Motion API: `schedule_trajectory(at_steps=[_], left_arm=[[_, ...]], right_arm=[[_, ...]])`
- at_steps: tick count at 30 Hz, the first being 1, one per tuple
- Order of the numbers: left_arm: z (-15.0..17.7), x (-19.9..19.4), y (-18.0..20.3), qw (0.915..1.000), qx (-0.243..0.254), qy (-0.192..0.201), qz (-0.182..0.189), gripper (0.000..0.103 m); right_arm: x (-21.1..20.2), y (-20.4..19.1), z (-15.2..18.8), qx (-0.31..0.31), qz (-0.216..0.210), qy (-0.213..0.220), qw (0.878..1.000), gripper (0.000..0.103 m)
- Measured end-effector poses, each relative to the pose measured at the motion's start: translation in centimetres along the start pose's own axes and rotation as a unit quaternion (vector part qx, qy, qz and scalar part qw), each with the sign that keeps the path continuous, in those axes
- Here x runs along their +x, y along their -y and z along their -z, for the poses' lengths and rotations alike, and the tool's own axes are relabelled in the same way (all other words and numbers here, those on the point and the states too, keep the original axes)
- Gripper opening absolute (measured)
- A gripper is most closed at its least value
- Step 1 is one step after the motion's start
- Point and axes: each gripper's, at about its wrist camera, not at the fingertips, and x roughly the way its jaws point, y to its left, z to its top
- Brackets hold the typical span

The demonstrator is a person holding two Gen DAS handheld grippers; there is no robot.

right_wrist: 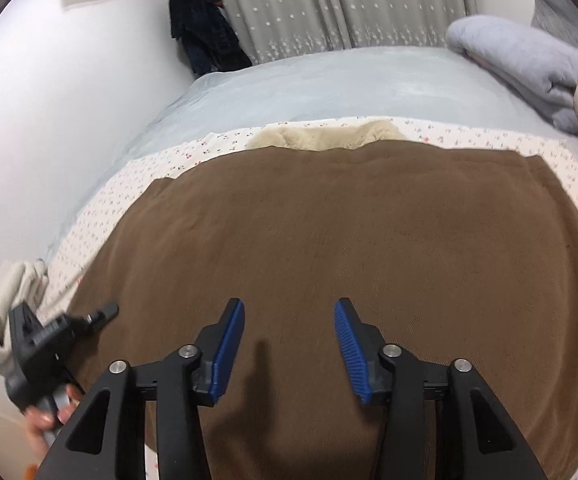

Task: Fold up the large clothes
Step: 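Grasp the edge of the coat bundle with the left gripper and lift it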

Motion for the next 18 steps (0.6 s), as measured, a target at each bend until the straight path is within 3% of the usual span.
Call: schedule_trajectory(at_steps=[3, 7, 13, 15, 18], left_arm=[[0.3, -1.1, 2.4, 0.9974, 0.062, 0.036, -0.002, 0.02], [1.1, -2.5, 8.2, 0.9817, 0.176, 0.073, 0.005, 0.018], [4.4, -2.5, 18.2, 0.9384, 0.331, 0.095, 0.024, 0.018], [5.8, -2.0, 20.9, 0.9209, 0.378, 0.092, 0.028, 0.018], [8.6, -1.1, 24.2, 0.8883, 0.451, 0.079, 0.036, 0.018]], right_arm=[[2.5, 0.7, 0.7, 0.026, -0.03, -0.04, 0.998, 0.037], [5.2, 0.7, 2.3, 0.014, -0.023, -0.053, 0.998, 0.036], [5.1, 1.5, 2.3, 0.03, -0.05, -0.056, 0.997, 0.037], [4.1, 2.6, 2.4, 0.051, -0.072, -0.044, 0.995, 0.035], [1.0, 5.4, 3.1, 0.11, -0.113, 0.006, 0.987, 0.036]])
